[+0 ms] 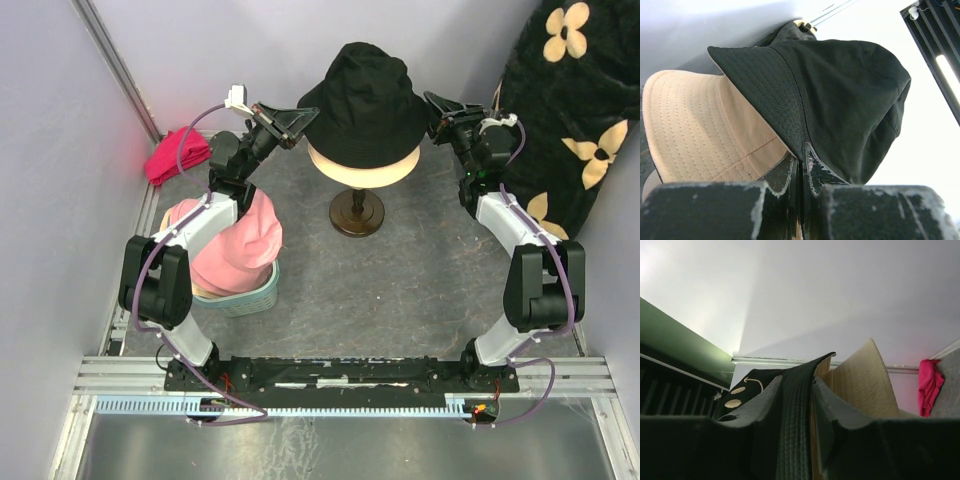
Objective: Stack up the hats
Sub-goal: Stack the hat on the hat.
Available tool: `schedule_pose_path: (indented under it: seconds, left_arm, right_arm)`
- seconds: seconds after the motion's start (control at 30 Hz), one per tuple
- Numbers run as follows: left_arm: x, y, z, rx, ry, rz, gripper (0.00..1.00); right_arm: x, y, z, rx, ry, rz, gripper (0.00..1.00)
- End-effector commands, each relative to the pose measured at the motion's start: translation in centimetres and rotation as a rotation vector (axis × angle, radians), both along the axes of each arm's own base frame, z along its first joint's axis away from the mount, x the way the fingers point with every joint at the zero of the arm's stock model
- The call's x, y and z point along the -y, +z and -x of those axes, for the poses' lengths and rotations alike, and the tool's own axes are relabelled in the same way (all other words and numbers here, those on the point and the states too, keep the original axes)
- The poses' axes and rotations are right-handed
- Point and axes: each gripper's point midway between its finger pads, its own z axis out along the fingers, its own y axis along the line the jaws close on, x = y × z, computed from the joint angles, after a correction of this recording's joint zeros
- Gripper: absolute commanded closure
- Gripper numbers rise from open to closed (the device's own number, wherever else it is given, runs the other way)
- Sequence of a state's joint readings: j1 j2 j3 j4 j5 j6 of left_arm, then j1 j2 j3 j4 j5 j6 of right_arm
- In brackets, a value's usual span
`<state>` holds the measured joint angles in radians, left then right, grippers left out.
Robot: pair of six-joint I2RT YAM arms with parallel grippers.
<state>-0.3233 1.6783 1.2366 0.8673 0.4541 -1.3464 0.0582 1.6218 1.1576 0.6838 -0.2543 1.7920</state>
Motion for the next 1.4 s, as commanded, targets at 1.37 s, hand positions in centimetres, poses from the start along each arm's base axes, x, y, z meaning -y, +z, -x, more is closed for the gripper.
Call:
schedule_pose_path:
  seconds: [1.37]
  left_arm:
    - [-0.4,-5.7,-0.2,-0.165,0.019,0.074,0.97]
  right_arm:
    - [-0.1,-7.9,0.8,-0.218,-0.035,0.166,0.98]
